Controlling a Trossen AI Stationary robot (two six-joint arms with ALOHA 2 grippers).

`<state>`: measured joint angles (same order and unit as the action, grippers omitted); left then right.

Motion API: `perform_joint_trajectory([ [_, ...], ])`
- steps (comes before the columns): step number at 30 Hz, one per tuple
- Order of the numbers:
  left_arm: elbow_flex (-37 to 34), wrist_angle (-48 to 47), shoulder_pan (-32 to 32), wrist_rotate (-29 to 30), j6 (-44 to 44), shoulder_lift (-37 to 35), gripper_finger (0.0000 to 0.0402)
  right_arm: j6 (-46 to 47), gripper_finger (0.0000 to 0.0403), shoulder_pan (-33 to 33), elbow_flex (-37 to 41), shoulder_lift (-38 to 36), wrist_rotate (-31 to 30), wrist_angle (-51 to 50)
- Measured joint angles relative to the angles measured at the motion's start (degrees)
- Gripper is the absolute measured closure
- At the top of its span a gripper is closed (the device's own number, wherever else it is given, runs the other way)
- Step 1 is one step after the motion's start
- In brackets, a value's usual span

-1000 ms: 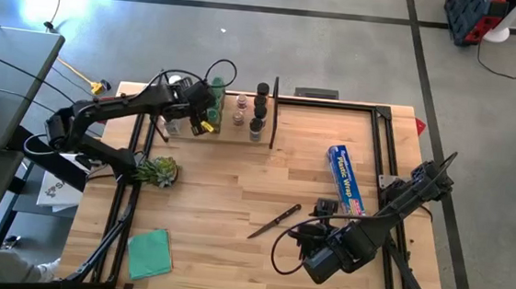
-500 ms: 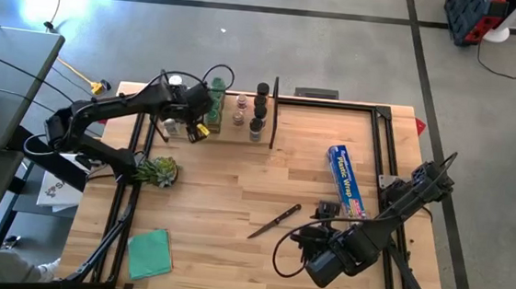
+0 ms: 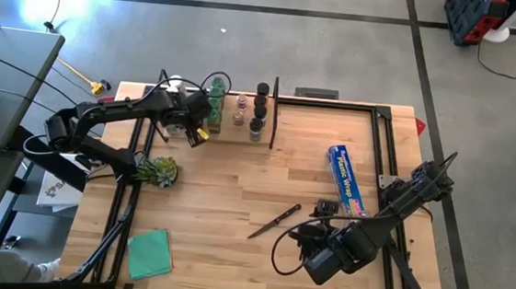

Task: Shelf spices
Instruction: Put the brown lid seasoning bottle on the shelf, then return to Home Position

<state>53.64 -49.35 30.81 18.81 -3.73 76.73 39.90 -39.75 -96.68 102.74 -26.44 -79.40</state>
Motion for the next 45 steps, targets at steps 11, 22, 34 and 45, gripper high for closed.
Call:
perform_joint_trajectory([
  [11,0.0,1.2,1.2,2.0,-0.6,0.0,0.0206,0.1,0.0077,0.0,0.0,0.0,0.0,0.0],
  [22,8.7,-7.0,-1.5,1.7,-1.4,-0.5,0.0207,-5.5,0.0077,0.5,0.0,-2.5,0.4,0.0],
  [34,19.2,-15.0,-5.5,1.1,1.7,-8.0,0.0207,-17.1,0.0077,6.1,0.0,-14.7,-3.5,6.9],
  [45,10.7,8.3,-12.0,-20.8,5.2,-24.2,0.0206,-31.5,0.0193,10.5,0.0,-19.9,-3.1,14.6],
])
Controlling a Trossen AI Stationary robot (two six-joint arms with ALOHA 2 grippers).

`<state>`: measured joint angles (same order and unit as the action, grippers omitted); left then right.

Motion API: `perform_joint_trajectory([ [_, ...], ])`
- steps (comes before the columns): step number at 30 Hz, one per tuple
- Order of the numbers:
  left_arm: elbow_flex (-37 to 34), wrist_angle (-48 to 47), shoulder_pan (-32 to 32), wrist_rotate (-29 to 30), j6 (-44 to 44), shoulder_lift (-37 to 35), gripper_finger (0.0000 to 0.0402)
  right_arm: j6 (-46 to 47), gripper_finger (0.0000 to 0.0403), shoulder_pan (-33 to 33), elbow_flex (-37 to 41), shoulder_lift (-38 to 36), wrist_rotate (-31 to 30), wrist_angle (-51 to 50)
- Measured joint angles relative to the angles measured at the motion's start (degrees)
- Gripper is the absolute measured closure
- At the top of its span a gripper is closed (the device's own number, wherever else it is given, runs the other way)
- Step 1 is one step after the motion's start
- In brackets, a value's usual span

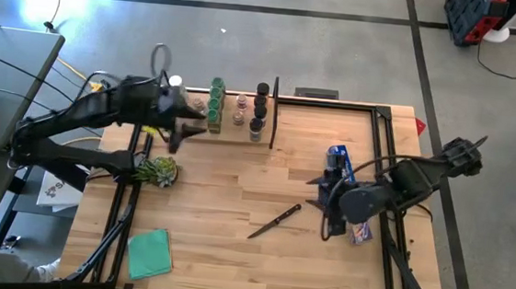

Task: Shelf spices
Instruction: Return to Home Position

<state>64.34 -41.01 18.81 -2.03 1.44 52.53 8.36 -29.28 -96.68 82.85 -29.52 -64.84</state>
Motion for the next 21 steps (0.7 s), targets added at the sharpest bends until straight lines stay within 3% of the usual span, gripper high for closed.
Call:
perform_joint_trajectory([
  [3,-3.3,5.8,-2.4,-6.1,0.4,-5.5,0.0207,-1.6,0.0259,-0.1,0.0,-2.0,0.2,-0.5],
  [10,-11.3,9.2,-8.3,-6.3,3.5,-14.5,0.0206,-2.9,0.0389,0.0,0.9,-7.5,0.1,0.2],
  [14,-20.0,19.6,-12.4,-6.2,4.7,-19.7,0.0206,-2.8,0.0391,0.0,9.3,-14.0,0.1,5.0],
  [21,-33.2,34.8,-19.5,-5.4,4.0,-26.3,0.0206,-0.9,0.0387,2.2,34.9,-31.3,3.9,25.0],
])
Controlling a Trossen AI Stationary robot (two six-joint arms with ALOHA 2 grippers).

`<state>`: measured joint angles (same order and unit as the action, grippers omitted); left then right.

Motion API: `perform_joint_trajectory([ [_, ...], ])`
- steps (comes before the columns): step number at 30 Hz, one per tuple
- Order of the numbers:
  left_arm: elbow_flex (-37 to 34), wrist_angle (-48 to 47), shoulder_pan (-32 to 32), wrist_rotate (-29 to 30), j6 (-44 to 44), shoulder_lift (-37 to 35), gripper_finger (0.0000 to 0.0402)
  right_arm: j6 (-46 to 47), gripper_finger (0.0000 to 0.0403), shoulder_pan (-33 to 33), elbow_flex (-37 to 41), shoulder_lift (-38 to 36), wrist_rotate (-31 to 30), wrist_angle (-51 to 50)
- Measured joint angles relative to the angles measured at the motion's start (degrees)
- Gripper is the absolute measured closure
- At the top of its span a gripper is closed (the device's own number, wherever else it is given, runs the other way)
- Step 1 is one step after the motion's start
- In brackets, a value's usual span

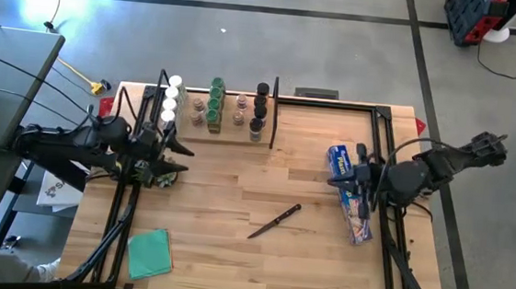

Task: Shelf spices
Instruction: Return to Home Position

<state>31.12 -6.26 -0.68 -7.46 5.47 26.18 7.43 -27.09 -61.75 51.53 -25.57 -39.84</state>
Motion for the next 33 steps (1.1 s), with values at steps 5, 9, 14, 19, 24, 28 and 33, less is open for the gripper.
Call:
perform_joint_trajectory([
  [5,-6.2,6.3,-3.8,5.6,-1.7,-3.3,0.0206,-2.4,0.0387,10.3,14.8,-7.5,8.1,17.2],
  [9,-9.2,7.0,-5.5,6.4,-2.3,-6.3,0.0206,-1.6,0.0387,21.5,22.1,-9.2,16.9,20.8],
  [14,-12.4,7.4,-6.6,6.7,-3.1,-11.4,0.0206,-2.3,0.0387,32.8,25.3,-9.4,21.3,22.2],
  [19,-14.5,2.2,-6.6,6.7,-1.9,-19.9,0.0206,-5.9,0.0387,37.3,25.3,-14.7,21.5,22.6],
  [24,-17.9,2.2,-6.6,6.7,-1.9,-25.9,0.0206,-6.2,0.0387,38.0,25.3,-24.0,22.8,21.6],
  [28,-20.4,5.8,-6.6,7.0,-3.2,-25.2,0.0206,-4.0,0.0387,37.9,29.1,-33.2,25.0,22.8],
  [33,-23.4,10.9,-6.6,7.1,-4.5,-26.0,0.0206,2.0,0.0387,37.9,39.1,-44.8,26.2,25.7],
])
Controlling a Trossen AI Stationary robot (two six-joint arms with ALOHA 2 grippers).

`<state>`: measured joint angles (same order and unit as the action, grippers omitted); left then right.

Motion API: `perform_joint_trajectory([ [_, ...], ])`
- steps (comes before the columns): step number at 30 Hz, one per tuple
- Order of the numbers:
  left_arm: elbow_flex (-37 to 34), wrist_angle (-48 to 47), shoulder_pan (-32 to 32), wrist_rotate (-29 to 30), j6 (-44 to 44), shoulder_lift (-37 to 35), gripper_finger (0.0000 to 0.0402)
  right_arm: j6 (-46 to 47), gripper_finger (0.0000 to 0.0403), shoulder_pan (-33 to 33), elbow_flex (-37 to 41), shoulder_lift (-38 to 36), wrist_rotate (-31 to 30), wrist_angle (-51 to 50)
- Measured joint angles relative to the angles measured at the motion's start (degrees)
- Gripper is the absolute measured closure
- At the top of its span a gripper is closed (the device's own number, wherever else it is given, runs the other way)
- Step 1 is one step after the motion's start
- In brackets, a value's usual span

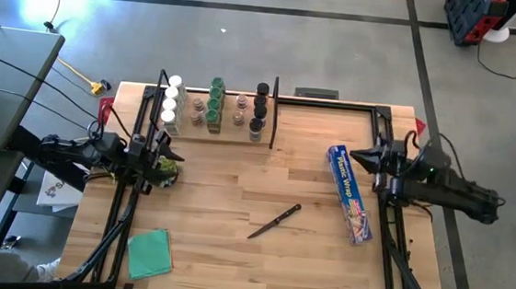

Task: Shelf spices
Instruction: Return to Home Position

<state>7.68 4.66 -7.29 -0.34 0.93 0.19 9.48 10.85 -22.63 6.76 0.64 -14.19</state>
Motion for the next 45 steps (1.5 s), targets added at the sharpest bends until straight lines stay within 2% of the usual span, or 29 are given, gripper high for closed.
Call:
perform_joint_trajectory([
  [4,-2.7,3.8,0.0,-0.1,0.3,0.0,0.0206,5.2,0.0387,0.0,9.4,-6.4,0.9,4.8],
  [9,-6.9,8.0,0.0,-0.4,1.1,0.0,0.0206,8.5,0.0387,0.0,21.2,-3.9,1.5,19.0],
  [10,-7.1,7.6,0.0,-0.4,1.6,0.1,0.0206,8.2,0.0387,0.0,22.0,-3.0,0.8,18.6],
  [13,-7.1,6.0,-0.1,-0.6,3.7,0.1,0.0206,7.1,0.0387,0.0,21.9,-0.7,-4.9,16.9],
  [17,-7.1,5.5,-1.4,-0.1,3.6,0.2,0.0206,7.5,0.0387,-2.0,22.0,-0.4,0.0,20.6],
  [20,-7.1,3.8,-2.1,3.5,2.0,0.2,0.0206,8.2,0.0387,-6.0,22.0,-0.5,3.1,20.3],
  [24,-7.1,-0.8,-2.2,8.9,2.0,0.2,0.0206,5.0,0.0387,-11.5,22.0,-0.5,0.5,19.6],
  [29,-7.0,-3.0,-2.2,8.4,2.2,0.2,0.0206,2.8,0.0387,-14.8,22.1,-0.5,-3.7,17.6],
  [34,-7.0,-3.0,-2.2,8.9,-1.8,0.6,0.0206,0.7,0.0387,-16.6,22.1,-0.3,-3.0,15.3],
  [39,-7.0,-2.9,-2.1,9.6,-2.1,1.4,0.0206,-4.5,0.0387,-16.9,22.1,-0.3,-2.2,15.3],
  [45,-7.0,-2.9,-2.1,9.5,-2.1,1.4,0.0206,-4.8,0.0387,-15.3,22.1,-0.3,-3.6,15.5],
])
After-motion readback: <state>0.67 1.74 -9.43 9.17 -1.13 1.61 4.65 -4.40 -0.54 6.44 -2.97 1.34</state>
